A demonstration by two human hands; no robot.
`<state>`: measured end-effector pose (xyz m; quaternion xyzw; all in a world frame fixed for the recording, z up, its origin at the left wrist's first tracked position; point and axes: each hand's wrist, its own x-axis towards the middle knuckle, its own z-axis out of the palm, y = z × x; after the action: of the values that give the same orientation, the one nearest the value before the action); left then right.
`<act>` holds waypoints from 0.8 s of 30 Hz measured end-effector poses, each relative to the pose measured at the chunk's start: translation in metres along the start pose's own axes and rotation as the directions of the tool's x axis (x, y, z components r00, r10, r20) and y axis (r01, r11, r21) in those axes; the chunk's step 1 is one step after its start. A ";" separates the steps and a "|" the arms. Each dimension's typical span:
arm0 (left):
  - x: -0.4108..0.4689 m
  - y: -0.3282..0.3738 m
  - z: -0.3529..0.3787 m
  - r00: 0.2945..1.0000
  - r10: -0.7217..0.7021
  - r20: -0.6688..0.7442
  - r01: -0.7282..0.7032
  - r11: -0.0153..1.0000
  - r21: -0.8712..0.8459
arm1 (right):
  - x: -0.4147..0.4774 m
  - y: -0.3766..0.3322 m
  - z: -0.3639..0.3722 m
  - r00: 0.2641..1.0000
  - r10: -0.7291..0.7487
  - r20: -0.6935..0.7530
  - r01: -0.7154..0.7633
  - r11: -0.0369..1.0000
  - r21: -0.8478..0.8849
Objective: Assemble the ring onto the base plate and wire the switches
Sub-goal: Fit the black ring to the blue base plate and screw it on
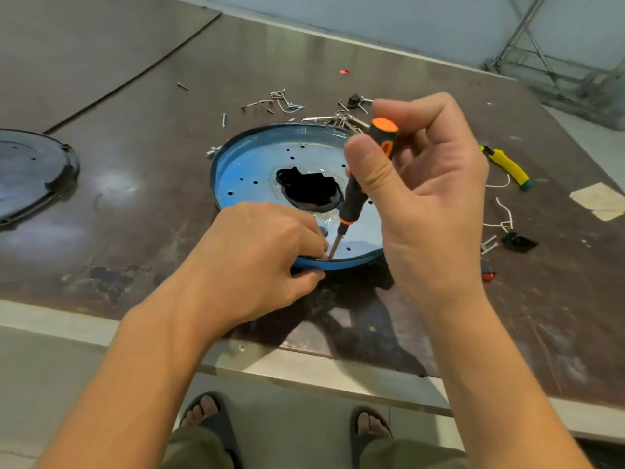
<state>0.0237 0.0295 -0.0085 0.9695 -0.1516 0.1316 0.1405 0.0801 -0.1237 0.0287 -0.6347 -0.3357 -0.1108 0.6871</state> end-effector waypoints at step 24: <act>0.000 0.003 -0.004 0.999 -0.029 0.018 0.030 0.999 -0.038 | 0.005 0.014 -0.012 0.997 -0.025 0.079 0.023 1.000 0.016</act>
<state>0.0218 0.0280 -0.0046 0.9699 -0.1409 0.1182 0.1598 0.0956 -0.1311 0.0210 -0.6292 -0.3711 -0.0912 0.6768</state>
